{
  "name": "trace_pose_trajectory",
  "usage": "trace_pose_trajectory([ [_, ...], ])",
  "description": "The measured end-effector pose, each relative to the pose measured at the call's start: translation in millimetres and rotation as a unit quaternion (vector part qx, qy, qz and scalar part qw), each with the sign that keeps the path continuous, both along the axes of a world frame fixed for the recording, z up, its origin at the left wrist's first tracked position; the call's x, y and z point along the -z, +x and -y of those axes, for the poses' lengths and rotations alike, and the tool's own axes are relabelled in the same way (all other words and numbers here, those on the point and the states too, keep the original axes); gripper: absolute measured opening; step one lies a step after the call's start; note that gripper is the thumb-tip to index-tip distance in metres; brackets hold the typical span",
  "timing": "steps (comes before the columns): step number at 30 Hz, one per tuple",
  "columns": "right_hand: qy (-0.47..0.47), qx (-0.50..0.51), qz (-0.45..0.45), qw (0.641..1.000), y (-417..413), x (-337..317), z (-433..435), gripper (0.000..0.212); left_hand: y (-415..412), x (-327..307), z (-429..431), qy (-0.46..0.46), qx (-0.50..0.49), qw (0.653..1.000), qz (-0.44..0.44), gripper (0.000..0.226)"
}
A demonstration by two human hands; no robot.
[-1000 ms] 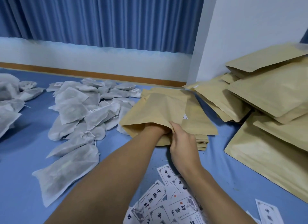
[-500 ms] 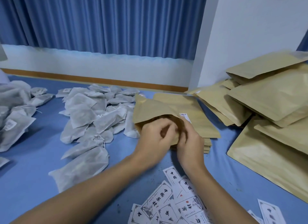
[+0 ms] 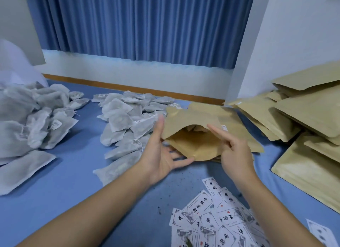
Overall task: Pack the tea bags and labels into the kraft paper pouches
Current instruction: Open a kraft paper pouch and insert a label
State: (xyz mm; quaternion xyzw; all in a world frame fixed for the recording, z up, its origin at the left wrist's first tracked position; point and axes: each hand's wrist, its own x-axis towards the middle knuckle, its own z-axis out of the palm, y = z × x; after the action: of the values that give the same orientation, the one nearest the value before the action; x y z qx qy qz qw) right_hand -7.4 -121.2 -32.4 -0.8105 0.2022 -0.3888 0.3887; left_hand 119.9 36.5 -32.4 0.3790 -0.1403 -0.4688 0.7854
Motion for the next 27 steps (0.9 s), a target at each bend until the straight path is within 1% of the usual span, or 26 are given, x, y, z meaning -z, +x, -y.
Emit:
trace_pose_trajectory([
  [2,0.013,-0.041,-0.040,0.998,-5.8,2.7,-0.1,0.072,4.4,-0.2,1.2,0.058,-0.036,0.998,-0.014,0.050],
  [4,0.068,-0.080,-0.060,0.993,-16.0,5.4,0.4,0.069,5.2,4.5,1.9,0.111,-0.098,0.989,-0.031,0.028],
  [6,0.118,-0.117,-0.062,0.984,-29.8,10.8,1.7,0.066,6.2,10.8,0.2,0.133,-0.125,0.983,-0.024,0.022],
  [7,0.139,-0.125,-0.049,0.981,-37.1,14.4,2.3,0.065,6.6,13.4,-0.6,0.136,-0.129,0.982,-0.021,0.020],
  [8,0.175,-0.123,-0.018,0.977,-43.6,18.5,3.7,0.064,6.0,15.2,-1.5,0.135,-0.128,0.982,-0.019,0.018],
  [9,0.235,-0.116,0.031,0.965,-48.5,20.5,3.0,0.058,4.0,15.6,-1.8,0.134,-0.126,0.983,-0.017,0.016],
  [10,0.300,-0.105,0.082,0.945,-51.1,22.4,2.6,0.045,1.6,15.5,-1.3,0.134,-0.121,0.984,-0.010,0.017],
  [11,0.349,-0.088,0.111,0.927,-52.5,22.4,1.1,0.030,-1.6,15.5,-0.6,0.136,-0.113,0.984,0.006,0.019],
  [12,0.383,-0.069,0.117,0.914,-52.9,21.8,-0.7,0.027,-5.5,16.7,0.2,0.136,-0.105,0.985,0.021,0.023],
  [13,0.410,-0.056,0.105,0.904,-52.2,20.3,-3.0,0.035,-9.0,18.5,0.8,0.136,-0.100,0.985,0.033,0.027],
  [14,0.427,-0.045,0.086,0.899,-51.5,18.6,-5.0,0.041,-11.4,20.3,1.2,0.134,-0.095,0.985,0.042,0.029],
  [15,0.431,-0.033,0.064,0.899,-50.8,17.5,-6.4,0.042,-13.2,22.0,1.2,0.134,-0.087,0.986,0.050,0.031],
  [17,0.420,-0.016,0.039,0.907,-51.6,18.9,-7.6,0.030,-15.6,24.5,-1.2,0.140,-0.069,0.985,0.070,0.032],
  [18,0.422,-0.012,0.039,0.906,-53.3,20.6,-5.9,0.023,-15.5,25.2,-2.3,0.147,-0.071,0.983,0.084,0.031],
  [20,0.440,-0.023,0.059,0.896,-55.9,21.3,-2.6,0.017,-13.7,23.8,-2.1,0.156,-0.102,0.977,0.100,0.027],
  [22,0.466,-0.059,0.106,0.877,-55.5,18.8,-1.4,0.010,-12.8,17.8,1.1,0.122,-0.139,0.980,0.069,0.024],
  [24,0.489,-0.098,0.162,0.851,-52.6,16.1,-1.5,0.003,-15.9,10.6,5.5,0.049,-0.163,0.985,-0.013,0.024],
  [26,0.493,-0.128,0.190,0.839,-50.4,16.9,-2.8,0.006,-21.5,10.6,7.2,-0.003,-0.176,0.982,-0.070,0.023],
  [27,0.491,-0.138,0.193,0.838,-50.6,17.8,-3.6,0.005,-24.9,14.3,7.1,-0.009,-0.183,0.980,-0.074,0.022],
])
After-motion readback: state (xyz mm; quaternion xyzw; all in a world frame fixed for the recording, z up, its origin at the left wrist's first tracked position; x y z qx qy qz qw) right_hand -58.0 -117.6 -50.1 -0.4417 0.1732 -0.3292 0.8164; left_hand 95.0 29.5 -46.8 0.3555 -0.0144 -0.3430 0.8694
